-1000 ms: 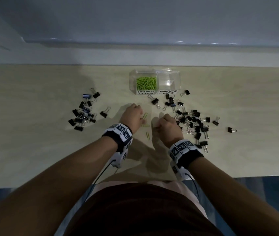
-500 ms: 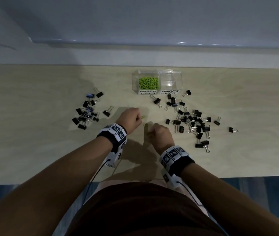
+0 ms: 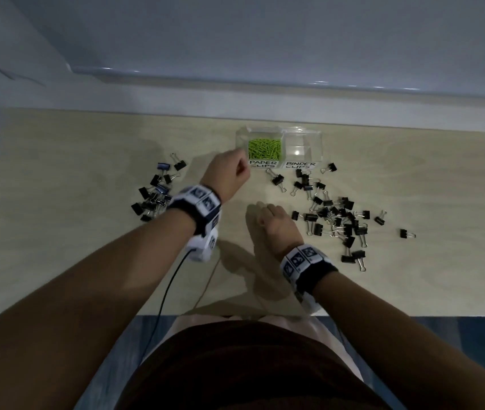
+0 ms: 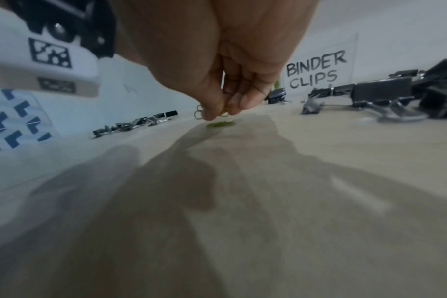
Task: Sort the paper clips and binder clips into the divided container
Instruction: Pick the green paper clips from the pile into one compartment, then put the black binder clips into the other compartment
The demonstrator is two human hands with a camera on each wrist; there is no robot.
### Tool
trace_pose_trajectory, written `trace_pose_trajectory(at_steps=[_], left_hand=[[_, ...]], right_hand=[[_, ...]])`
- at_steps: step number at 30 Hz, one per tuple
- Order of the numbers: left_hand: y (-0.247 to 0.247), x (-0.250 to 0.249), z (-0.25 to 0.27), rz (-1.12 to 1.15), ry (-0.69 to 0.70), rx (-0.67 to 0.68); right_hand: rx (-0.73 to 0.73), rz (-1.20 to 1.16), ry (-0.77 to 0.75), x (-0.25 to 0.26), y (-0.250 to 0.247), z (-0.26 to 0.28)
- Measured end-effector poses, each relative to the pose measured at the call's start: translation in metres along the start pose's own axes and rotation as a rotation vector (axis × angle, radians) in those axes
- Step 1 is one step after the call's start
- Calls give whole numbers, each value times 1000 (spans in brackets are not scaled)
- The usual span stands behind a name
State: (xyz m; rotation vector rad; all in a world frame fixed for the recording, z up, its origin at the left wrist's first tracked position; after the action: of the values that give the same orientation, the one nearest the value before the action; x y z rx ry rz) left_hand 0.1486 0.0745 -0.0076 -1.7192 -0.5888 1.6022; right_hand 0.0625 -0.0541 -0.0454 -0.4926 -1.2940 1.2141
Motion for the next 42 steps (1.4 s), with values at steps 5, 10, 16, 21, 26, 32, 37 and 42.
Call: trace_pose_trajectory(at_steps=[5,10,16,21,26,32,37,42], left_hand=[[10,-22,-47,6,29,64],[-7,25,-26,-118,-25,21],[-77,131,62,-364,-473,-67],[-83,155,116,-294,-702,75],[-48,131,110,-269,-598,157],[-17,101,106,-167,-482,187],[-28,102,89,-123,-411,86],[-64,132,48,-251,-508,108]], right_hand=[[59,-1,61,-8,2,-15],[108,-23,170,-18,5,-22],[285,189,131,-4,11,-25],[257,223,25,0,8,-21],[-4,25,100,-10,-33,-42],[-306,-75,102,-5,-95,-106],[-259,-11,116,-15,-97,-122],[-268,70,-53,-22,-76,-78]])
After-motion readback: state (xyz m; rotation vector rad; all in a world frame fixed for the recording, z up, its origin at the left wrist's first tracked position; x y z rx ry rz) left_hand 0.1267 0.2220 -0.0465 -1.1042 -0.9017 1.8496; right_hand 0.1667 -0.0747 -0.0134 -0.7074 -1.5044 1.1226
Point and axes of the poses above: each hand's wrist, its own z-axis away from the middle knuckle, its own y-axis out of the palm, x = y × z, the point moved 5 cm from there along -z, towards the middle knuckle, and after that the axes turned 3 degrees about y, right-handed, at the moved point
